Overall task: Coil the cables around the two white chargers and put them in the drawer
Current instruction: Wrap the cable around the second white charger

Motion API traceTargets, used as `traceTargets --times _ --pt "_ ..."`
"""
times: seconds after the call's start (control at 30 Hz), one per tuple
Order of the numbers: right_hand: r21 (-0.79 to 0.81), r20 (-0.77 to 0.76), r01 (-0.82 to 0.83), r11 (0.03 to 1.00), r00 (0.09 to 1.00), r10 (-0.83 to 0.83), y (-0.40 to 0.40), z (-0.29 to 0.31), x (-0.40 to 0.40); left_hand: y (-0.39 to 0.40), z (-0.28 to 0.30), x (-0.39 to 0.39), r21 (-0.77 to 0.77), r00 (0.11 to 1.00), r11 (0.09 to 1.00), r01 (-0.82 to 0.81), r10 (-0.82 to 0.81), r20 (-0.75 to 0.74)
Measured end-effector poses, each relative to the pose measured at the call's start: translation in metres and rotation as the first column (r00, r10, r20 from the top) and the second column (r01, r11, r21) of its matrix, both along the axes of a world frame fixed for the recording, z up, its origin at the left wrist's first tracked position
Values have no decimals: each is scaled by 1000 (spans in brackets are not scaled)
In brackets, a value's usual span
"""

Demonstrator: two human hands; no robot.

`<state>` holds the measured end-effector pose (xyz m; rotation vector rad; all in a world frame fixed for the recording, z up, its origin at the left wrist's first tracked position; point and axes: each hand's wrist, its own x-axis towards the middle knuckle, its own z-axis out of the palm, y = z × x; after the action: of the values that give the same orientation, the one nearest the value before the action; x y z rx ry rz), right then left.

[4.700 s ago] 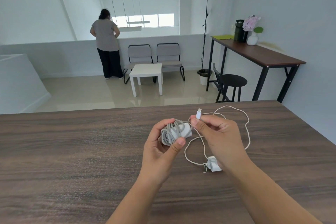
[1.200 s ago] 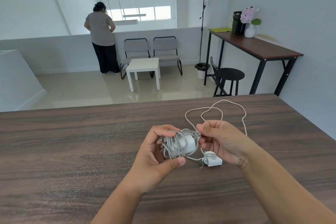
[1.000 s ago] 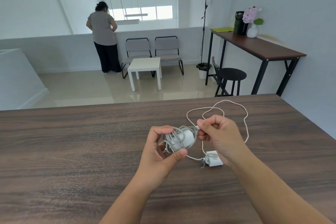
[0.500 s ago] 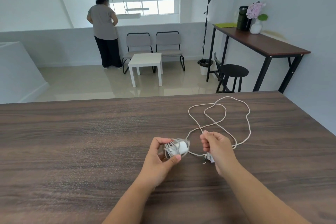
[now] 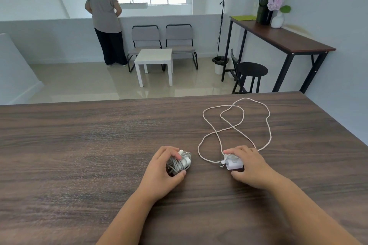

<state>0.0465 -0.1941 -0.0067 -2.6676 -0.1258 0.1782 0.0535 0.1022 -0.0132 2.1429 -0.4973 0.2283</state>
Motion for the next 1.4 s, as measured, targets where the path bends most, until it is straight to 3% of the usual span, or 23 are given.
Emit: traceTargets --times 0.07,0.13,0.27,0.33,0.43,0.5,0.6,0.7,0.77,0.87,0.93,1.03,1.17,1.27,1.33,1.4 --pt "71 46 11 997 999 -15 0 -1 -1 -3 4 -2 75 999 997 -27 26 25" --pt "155 53 31 987 998 -39 2 2 -4 -12 9 -6 217 988 974 -71 39 149" --pt "421 55 132 898 984 -170 7 7 -16 -38 21 -24 301 935 953 10 -116 335" --pt "558 50 160 814 973 -226 11 12 -24 -50 23 -30 338 932 941 28 -146 331" --pt "691 84 127 712 964 -253 18 22 -38 -62 26 -37 339 979 941 -1 -68 192" --pt "708 132 85 701 959 -251 25 27 -50 -69 36 -41 229 999 973 32 -33 -2" --pt "712 189 58 700 944 -271 34 30 -64 -81 52 -49 -86 955 993 87 -107 -275" --pt "744 189 45 667 943 -275 41 31 -74 -89 59 -55 -338 900 941 -3 -145 -411" --pt "783 148 51 620 953 -265 41 30 -78 -93 64 -60 -511 834 851 -120 -192 -517" --pt "837 77 76 542 964 -254 39 30 -84 -94 70 -63 -620 743 747 -239 -270 -613" --pt "851 59 88 517 963 -262 35 29 -86 -94 68 -65 -606 713 752 -261 -273 -646" --pt "777 122 113 619 937 -326 24 25 -86 -95 66 -68 -542 711 791 -284 -205 -672" --pt "624 203 138 769 922 -330 -4 24 -87 -93 69 -71 -538 712 771 -341 -162 -683" --pt "248 225 130 960 956 -187 -34 18 -84 -90 75 -71 -485 733 813 -321 -111 -671" --pt "-9 110 105 994 988 -104 -48 12 -83 -89 77 -71 -406 736 873 -272 -83 -671" --pt "-153 48 97 983 995 -91 -54 12 -82 -92 80 -73 -337 714 919 -203 -96 -694"
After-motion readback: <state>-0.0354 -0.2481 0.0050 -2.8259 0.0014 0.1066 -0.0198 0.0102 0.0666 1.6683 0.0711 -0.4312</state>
